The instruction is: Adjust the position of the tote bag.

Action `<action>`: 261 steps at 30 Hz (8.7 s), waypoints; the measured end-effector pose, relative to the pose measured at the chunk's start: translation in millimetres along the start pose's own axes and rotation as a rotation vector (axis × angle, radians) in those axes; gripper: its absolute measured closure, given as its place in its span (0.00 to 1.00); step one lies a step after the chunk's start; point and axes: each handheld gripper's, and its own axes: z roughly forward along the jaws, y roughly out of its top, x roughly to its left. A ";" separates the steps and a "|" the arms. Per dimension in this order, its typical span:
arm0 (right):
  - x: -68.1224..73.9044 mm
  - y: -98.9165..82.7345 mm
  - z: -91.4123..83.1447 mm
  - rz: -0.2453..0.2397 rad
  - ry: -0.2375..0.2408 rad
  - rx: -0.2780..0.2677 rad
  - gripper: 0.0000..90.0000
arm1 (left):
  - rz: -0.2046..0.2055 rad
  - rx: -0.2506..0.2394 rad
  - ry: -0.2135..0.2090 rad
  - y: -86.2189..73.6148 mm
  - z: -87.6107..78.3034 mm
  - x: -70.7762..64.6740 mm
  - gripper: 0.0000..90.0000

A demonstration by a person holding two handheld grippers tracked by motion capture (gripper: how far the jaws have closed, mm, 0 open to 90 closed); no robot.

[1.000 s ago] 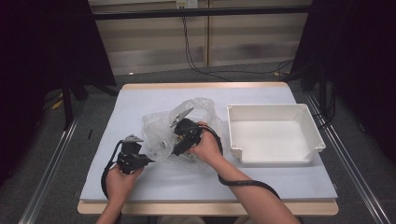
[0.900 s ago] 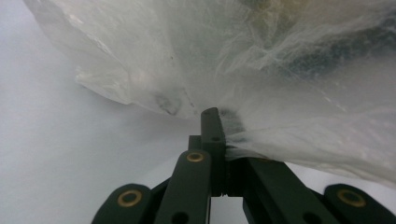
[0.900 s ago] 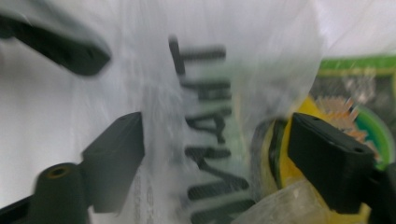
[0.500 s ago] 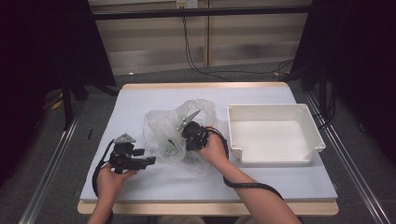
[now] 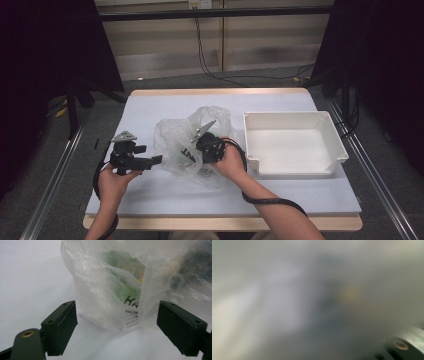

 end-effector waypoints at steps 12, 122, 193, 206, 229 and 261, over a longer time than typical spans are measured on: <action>8.8 -3.2 -2.7 -0.036 0.018 0.011 0.99 | -0.027 0.022 -0.002 14.5 25.4 25.4 0.51; 19.6 -31.7 -12.6 0.006 0.020 0.045 0.81 | -0.091 0.318 -0.016 36.7 56.6 42.7 1.00; 42.3 -16.7 22.2 -0.029 0.076 0.015 0.99 | -0.008 0.264 0.036 70.7 96.0 45.7 0.89; 42.4 -24.1 17.6 -0.020 0.100 0.009 1.00 | -0.015 0.342 0.086 72.7 112.4 76.4 0.98; 36.8 -21.4 17.7 0.008 0.089 0.026 1.00 | -0.032 0.262 -0.018 69.3 70.2 47.5 0.31; 33.9 -21.4 17.8 0.039 0.113 0.038 1.00 | 0.160 0.307 -0.121 79.2 75.1 -8.7 0.31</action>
